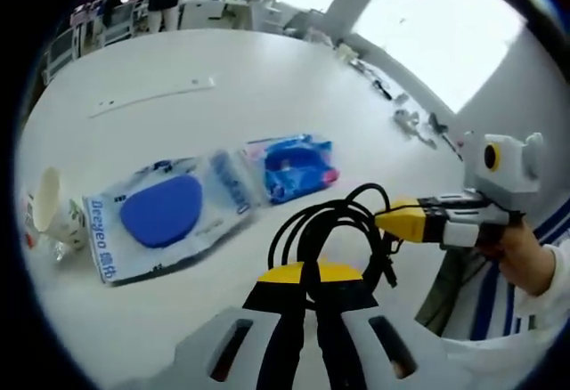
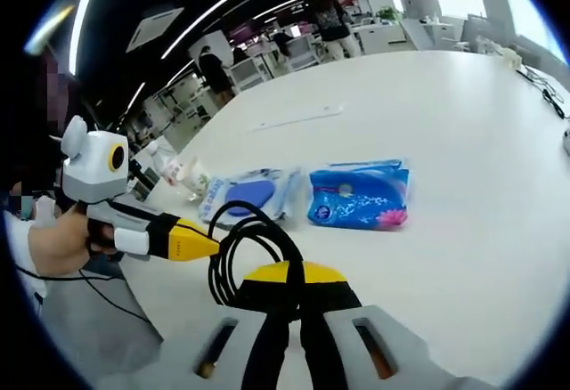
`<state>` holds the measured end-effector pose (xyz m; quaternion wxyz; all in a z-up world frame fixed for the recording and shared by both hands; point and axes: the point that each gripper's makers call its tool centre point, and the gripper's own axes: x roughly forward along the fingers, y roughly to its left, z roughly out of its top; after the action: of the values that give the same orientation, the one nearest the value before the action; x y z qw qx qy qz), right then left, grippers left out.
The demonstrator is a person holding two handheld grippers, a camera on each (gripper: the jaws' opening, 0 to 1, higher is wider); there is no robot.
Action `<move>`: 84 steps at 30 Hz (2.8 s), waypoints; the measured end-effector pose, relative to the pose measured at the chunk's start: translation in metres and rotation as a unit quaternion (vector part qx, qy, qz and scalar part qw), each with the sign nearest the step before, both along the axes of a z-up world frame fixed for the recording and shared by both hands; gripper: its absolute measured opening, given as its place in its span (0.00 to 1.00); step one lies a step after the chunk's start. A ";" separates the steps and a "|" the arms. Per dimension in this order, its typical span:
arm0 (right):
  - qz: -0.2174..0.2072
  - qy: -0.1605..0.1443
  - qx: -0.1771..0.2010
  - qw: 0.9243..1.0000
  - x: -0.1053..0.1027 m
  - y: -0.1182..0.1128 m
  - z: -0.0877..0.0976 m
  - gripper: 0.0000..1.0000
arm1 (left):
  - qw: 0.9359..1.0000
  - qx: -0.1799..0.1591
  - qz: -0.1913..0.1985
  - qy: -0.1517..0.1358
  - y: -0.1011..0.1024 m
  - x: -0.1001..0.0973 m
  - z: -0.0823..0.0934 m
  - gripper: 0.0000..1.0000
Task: Arrange the tabletop items into an orderly group along one side of the table until the central work area is clear of visible clutter.
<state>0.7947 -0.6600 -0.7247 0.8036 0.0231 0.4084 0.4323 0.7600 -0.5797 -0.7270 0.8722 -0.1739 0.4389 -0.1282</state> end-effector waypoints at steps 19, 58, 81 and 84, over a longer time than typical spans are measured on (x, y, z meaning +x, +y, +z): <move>-0.012 0.013 -0.005 1.000 0.012 -0.013 -0.013 0.00 | 1.000 -0.002 -0.008 0.011 -0.014 0.011 -0.011 0.00; -0.008 0.028 -0.036 0.999 0.039 -0.028 -0.062 0.00 | 0.999 0.006 -0.003 0.052 -0.032 0.029 -0.053 0.00; 0.015 0.018 -0.060 0.998 0.041 -0.028 -0.078 0.00 | 0.998 0.008 0.008 0.058 -0.029 0.035 -0.070 0.00; 0.019 0.013 -0.065 0.998 0.042 -0.027 -0.079 0.00 | 0.998 0.010 0.009 0.060 -0.029 0.034 -0.071 0.00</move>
<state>0.8364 -0.6868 -0.8042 0.7896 -0.0313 0.4461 0.4202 0.7939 -0.6083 -0.7983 0.8473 -0.1763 0.4898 -0.1051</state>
